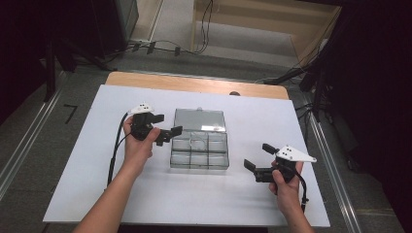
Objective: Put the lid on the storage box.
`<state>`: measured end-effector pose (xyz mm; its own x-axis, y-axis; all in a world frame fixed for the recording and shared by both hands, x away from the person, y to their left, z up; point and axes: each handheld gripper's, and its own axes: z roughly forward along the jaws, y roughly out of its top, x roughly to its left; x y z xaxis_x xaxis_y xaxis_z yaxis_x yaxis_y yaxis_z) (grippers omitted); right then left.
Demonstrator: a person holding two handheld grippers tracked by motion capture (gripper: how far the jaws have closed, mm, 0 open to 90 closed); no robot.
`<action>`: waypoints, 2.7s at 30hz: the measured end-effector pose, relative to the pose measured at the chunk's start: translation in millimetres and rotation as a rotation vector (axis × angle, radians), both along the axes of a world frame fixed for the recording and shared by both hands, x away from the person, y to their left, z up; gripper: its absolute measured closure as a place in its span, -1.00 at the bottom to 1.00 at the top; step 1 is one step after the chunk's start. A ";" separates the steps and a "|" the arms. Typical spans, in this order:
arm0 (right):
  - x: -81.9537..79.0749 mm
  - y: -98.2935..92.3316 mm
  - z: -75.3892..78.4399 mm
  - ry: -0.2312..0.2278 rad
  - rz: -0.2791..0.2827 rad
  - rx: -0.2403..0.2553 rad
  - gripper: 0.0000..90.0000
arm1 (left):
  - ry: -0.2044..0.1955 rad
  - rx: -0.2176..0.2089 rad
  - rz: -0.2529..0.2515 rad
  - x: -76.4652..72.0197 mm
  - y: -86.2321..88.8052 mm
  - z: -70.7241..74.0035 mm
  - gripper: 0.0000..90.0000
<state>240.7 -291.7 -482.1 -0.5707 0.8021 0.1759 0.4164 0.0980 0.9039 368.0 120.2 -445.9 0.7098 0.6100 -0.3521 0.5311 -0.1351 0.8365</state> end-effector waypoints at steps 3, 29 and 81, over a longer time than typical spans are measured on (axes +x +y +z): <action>4.5 2.8 1.9 0.006 0.015 0.021 -1.00 | 0.004 -0.002 0.000 2.1 0.1 -1.1 -1.00; 65.6 30.2 10.6 0.061 0.050 0.065 -1.00 | 0.048 -0.001 0.008 17.4 -3.5 -13.8 -1.00; 162.4 72.7 -11.9 0.283 0.041 0.073 -1.00 | 0.235 0.071 0.075 61.1 -21.6 -44.1 -0.91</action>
<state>403.0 -219.0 -494.0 -0.5224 0.7586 0.3892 0.6499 0.0588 0.7577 429.1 98.5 -489.9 0.5651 0.6873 -0.4564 0.7208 -0.1422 0.6784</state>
